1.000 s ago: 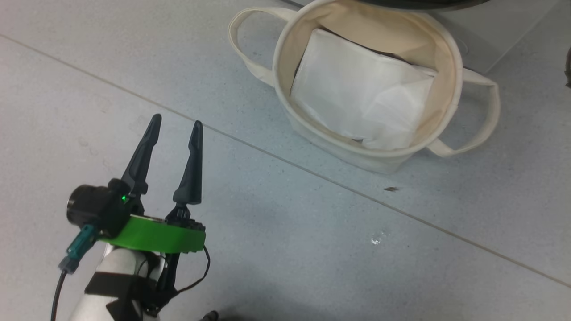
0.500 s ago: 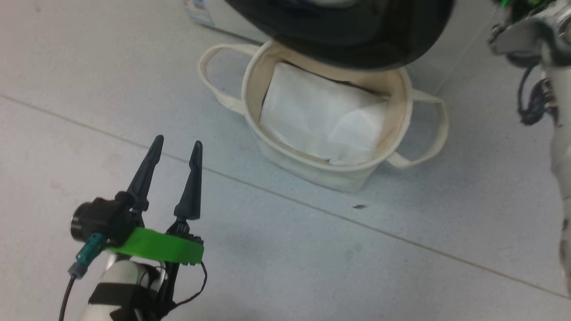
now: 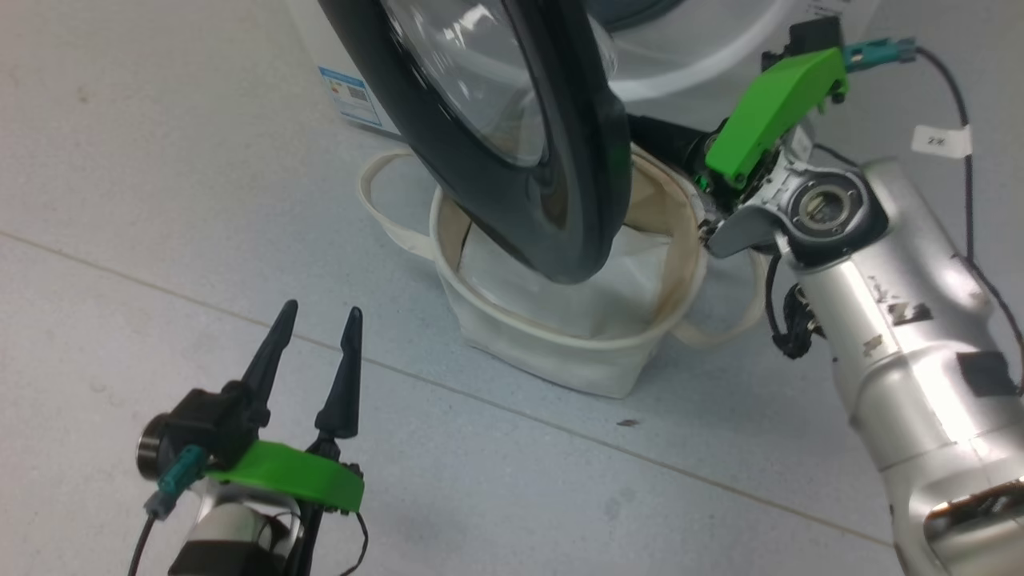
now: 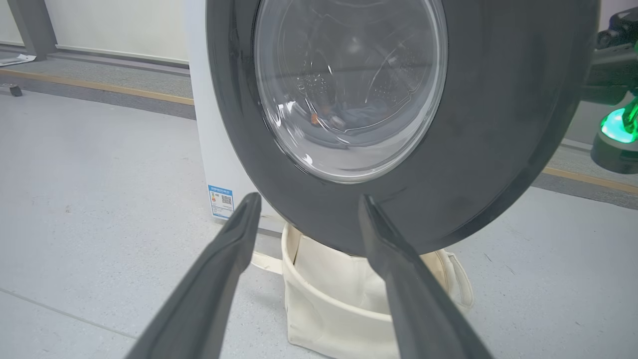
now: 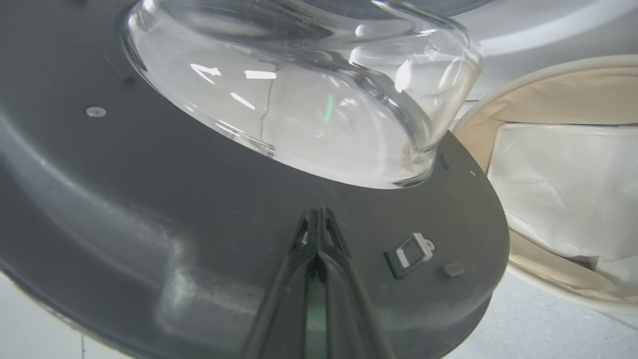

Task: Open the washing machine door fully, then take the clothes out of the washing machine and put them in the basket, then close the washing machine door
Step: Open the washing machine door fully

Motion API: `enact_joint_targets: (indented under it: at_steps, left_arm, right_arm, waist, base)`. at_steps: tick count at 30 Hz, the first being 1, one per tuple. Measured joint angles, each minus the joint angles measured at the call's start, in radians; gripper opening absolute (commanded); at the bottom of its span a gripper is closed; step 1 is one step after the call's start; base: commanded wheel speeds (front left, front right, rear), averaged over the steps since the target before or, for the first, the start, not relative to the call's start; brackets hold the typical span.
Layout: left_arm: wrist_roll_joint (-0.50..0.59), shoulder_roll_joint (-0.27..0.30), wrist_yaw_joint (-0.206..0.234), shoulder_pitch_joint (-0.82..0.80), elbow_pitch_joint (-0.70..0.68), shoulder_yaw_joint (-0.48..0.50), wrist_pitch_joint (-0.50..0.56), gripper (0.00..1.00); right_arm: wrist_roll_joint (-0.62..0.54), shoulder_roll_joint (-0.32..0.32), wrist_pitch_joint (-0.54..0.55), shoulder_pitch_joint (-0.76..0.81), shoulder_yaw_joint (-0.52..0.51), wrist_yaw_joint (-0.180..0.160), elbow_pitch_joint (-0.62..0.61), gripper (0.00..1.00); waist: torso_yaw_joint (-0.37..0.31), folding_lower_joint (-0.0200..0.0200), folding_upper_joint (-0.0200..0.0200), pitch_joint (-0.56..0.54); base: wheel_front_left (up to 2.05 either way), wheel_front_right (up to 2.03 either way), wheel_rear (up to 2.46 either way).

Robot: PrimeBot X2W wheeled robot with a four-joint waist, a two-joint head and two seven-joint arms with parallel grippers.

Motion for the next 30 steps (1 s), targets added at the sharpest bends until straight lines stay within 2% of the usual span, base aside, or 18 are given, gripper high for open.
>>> enact_joint_targets:
  at_steps: [5,11,18,21,26,30]
  left_arm:
    - [0.000,0.000,0.002,0.016,0.011,-0.014,0.004,1.00]
    - [0.000,-0.001,0.011,0.034,0.024,-0.023,0.009,1.00]
    - [0.000,0.000,0.018,0.080,0.040,-0.040,0.021,1.00]
    - [0.000,0.001,0.019,0.095,0.040,-0.054,0.034,1.00]
    - [0.000,0.008,0.028,0.106,0.034,-0.057,0.048,1.00]
    - [0.000,0.017,0.036,0.125,0.023,-0.056,0.057,1.00]
  right_arm:
    - [-0.003,0.020,-0.007,0.040,0.033,0.000,-0.002,0.00]
    - [0.046,0.035,-0.021,0.099,0.089,0.000,0.000,0.00]
    - [0.232,0.040,-0.105,0.166,0.234,0.000,0.010,0.00]
    - [0.343,0.044,-0.175,0.173,0.332,0.000,0.018,0.00]
    - [0.416,0.044,-0.239,0.173,0.436,0.000,0.033,0.00]
    - [0.428,0.047,-0.282,0.169,0.482,0.000,0.051,0.00]
  waist:
    - [0.027,0.0000,0.0000,-0.036]
    - [0.067,0.0000,0.0000,-0.089]
    - [0.110,-0.0001,0.0000,-0.166]
    - [0.130,-0.0001,0.0000,-0.206]
    - [0.144,-0.0001,0.0000,-0.239]
    - [0.138,-0.0001,0.0000,-0.253]
  base:
    - [0.00,0.00,0.00]
    - [0.00,0.00,0.00]
    - [0.00,0.00,0.00]
    - [0.00,0.00,0.00]
    - [0.00,0.00,0.00]
    - [0.00,0.00,0.00]
